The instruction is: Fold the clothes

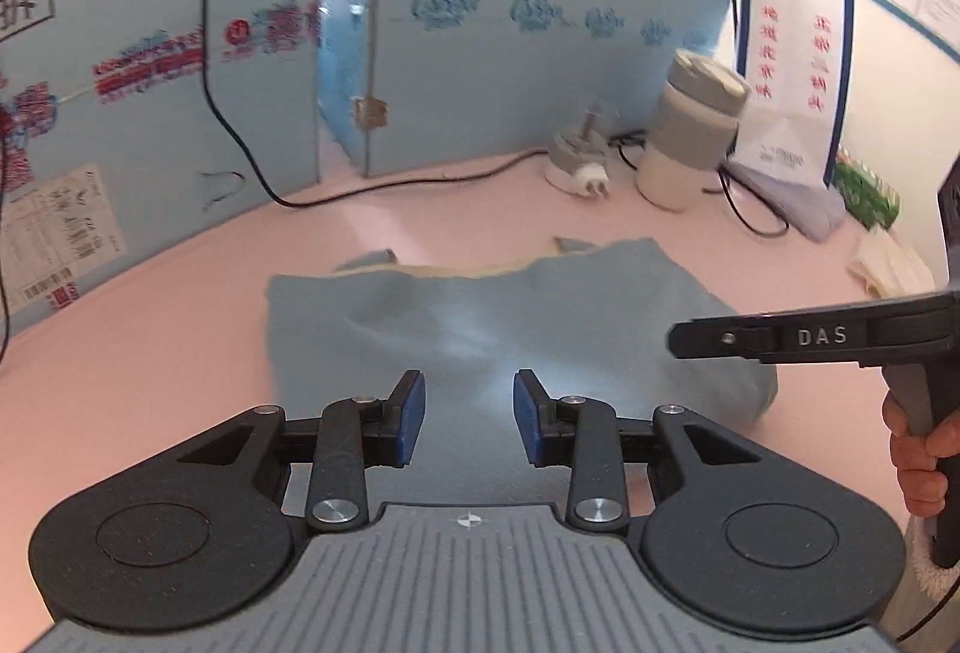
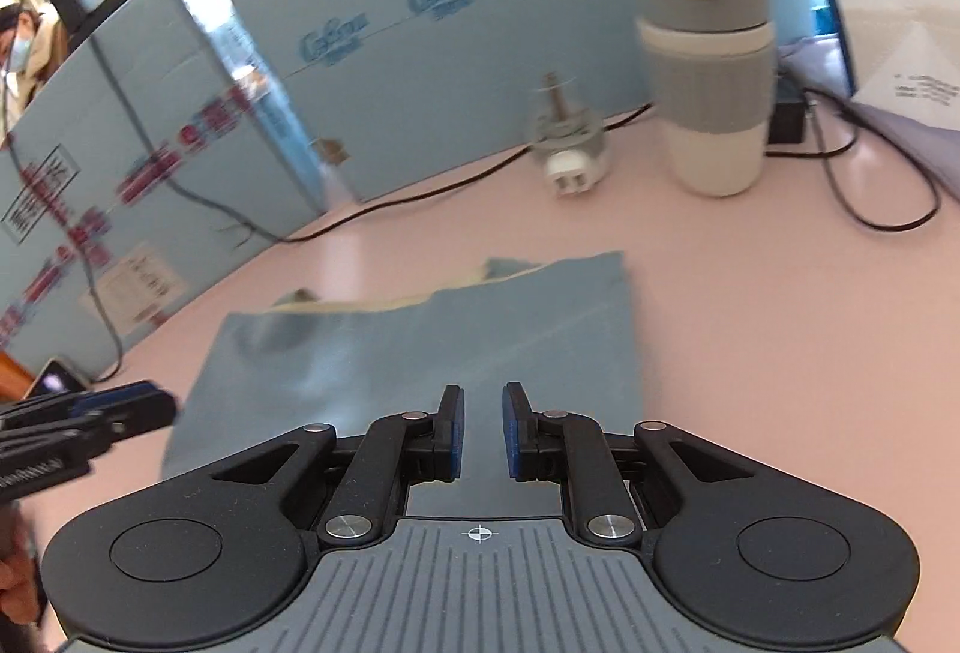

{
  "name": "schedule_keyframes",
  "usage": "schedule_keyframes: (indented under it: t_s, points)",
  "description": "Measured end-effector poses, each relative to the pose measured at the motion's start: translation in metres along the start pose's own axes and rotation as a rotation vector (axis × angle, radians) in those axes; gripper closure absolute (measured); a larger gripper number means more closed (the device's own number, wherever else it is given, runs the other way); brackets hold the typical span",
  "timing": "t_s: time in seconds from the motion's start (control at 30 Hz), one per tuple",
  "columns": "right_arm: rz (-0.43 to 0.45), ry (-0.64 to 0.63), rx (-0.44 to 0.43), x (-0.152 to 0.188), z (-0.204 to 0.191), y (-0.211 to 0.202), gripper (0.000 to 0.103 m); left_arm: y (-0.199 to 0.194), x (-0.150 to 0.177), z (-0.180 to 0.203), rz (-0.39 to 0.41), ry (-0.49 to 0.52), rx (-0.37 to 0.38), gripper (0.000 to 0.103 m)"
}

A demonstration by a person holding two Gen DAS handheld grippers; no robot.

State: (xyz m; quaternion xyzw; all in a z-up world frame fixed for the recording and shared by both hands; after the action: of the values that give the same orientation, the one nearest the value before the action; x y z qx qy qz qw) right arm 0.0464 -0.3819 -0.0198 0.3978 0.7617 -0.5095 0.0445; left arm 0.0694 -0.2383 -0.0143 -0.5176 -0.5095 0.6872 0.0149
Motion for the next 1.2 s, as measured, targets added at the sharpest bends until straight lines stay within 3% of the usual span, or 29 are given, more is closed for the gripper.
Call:
schedule_keyframes:
  t_s: [0.13,0.2,0.3,0.4,0.47,0.53,0.57,0.63,0.7,0.93,1.2]
  points:
    - [-0.053,-0.068,-0.006,0.025,-0.025,0.016,0.087,0.013,0.023,0.004,-0.075,0.005,-0.044,0.073]
    - [-0.070,-0.068,0.039,0.031,-0.020,0.020,0.087,0.015,0.039,-0.008,-0.117,-0.035,-0.085,0.073]
    - [-0.085,0.005,0.138,0.031,0.008,0.020,0.089,0.010,0.058,-0.027,-0.129,-0.123,-0.094,0.071]
    - [-0.090,0.096,0.119,0.027,0.025,0.014,0.093,0.006,0.063,-0.033,-0.123,-0.149,-0.082,0.071]
    - [-0.097,0.155,0.103,0.024,0.035,0.009,0.093,0.002,0.059,-0.032,-0.108,-0.196,-0.045,0.064]
    - [-0.118,0.209,0.068,0.022,0.036,0.006,0.087,-0.003,0.054,-0.032,-0.084,-0.248,-0.005,0.039]
    - [-0.128,0.239,0.043,0.019,0.036,0.003,0.080,-0.009,0.050,-0.033,-0.060,-0.276,0.014,0.035]
    - [-0.125,0.304,-0.030,0.009,0.037,-0.010,0.045,-0.020,0.045,-0.040,-0.027,-0.318,0.028,0.025]
    - [-0.098,0.354,-0.078,-0.002,0.043,-0.027,0.035,-0.028,0.047,-0.051,-0.027,-0.354,0.012,0.022]
    - [-0.159,0.618,-0.176,-0.007,0.092,-0.053,0.035,-0.030,0.069,-0.090,-0.045,-0.488,-0.010,0.022]
    - [-0.186,0.852,-0.198,0.018,0.118,-0.045,0.035,-0.009,0.064,-0.097,-0.015,-0.527,-0.024,0.022]
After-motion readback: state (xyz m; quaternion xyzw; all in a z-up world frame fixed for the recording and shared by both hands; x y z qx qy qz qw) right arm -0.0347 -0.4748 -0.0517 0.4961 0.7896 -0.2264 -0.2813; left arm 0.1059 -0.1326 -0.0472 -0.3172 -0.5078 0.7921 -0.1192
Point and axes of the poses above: each gripper's, at about its wrist camera, not at the fingertips, and y roughly the way its jaws point, z to its right, x to its underside, the point moved 10 cm from there along y, roughly the way its jaws point, and after that the axes turned 15 degrees about y, right-handed, at the moved point
